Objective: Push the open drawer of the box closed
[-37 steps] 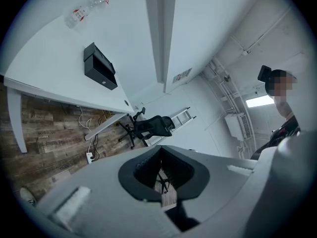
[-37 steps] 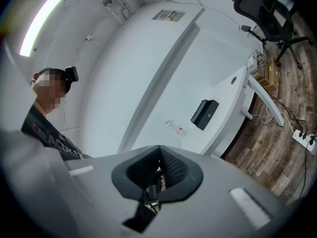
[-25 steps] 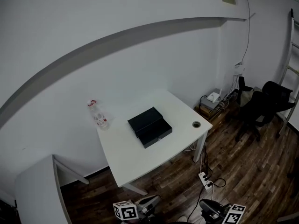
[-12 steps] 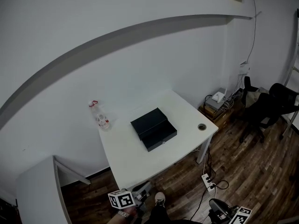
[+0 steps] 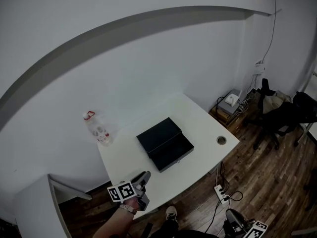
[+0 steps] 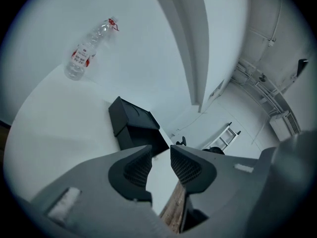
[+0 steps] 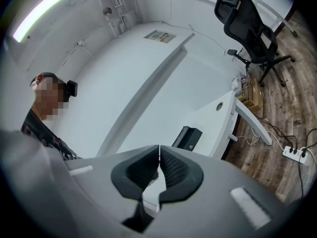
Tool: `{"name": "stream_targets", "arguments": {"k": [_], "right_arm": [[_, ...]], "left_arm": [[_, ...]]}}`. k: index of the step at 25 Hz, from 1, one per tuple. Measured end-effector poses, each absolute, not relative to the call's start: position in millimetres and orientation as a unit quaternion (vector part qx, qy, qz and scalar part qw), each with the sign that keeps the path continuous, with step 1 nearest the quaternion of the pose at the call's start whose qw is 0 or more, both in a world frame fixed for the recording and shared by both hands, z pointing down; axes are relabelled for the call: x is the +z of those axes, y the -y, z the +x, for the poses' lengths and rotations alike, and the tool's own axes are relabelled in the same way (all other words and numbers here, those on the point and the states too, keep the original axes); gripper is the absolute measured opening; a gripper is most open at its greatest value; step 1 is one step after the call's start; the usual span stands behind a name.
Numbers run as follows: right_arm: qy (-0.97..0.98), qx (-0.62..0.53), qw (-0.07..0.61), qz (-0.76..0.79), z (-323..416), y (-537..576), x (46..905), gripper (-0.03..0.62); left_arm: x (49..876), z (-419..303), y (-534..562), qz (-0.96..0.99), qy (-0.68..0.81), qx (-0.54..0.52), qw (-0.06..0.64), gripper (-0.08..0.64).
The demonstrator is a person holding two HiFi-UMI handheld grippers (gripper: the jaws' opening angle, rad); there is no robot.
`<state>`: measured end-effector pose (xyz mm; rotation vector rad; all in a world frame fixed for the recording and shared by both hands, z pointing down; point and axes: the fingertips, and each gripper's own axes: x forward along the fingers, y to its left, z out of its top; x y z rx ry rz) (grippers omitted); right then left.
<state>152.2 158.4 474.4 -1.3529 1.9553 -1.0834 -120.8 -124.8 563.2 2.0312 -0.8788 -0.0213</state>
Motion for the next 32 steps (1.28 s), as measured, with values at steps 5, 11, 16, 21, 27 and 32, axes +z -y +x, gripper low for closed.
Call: {"name": "stream_targets", "arguments": {"k": [5, 11, 16, 21, 27, 32], "right_arm": [[-0.708, -0.405, 0.258, -0.517, 138.6, -118.8, 479.9, 0.009], [-0.697, -0.407, 0.253, -0.534, 125.7, -89.9, 481.7, 0.009], [-0.688, -0.404, 0.251, -0.548, 118.2, -77.5, 480.0, 0.009], [-0.68, -0.407, 0.253, -0.555, 109.8, -69.9, 482.9, 0.009], [-0.681, -0.409, 0.246, -0.556, 100.0, -57.9, 483.9, 0.008], [-0.696, -0.419, 0.215, -0.543, 92.0, -33.6, 496.8, 0.014]], "left_arm": [[576.5, -136.7, 208.1, 0.811, 0.383, 0.01, 0.441, 0.147], [601.1, -134.3, 277.9, 0.799, 0.389, 0.041, 0.458, 0.163], [624.3, -133.1, 309.5, 0.782, 0.404, 0.075, 0.469, 0.164], [642.0, -139.5, 319.3, 0.762, 0.424, 0.1, 0.478, 0.163], [648.8, -134.6, 318.8, 0.764, 0.404, 0.099, 0.493, 0.163], [648.9, -135.0, 324.5, 0.769, 0.388, 0.102, 0.498, 0.155]]}}
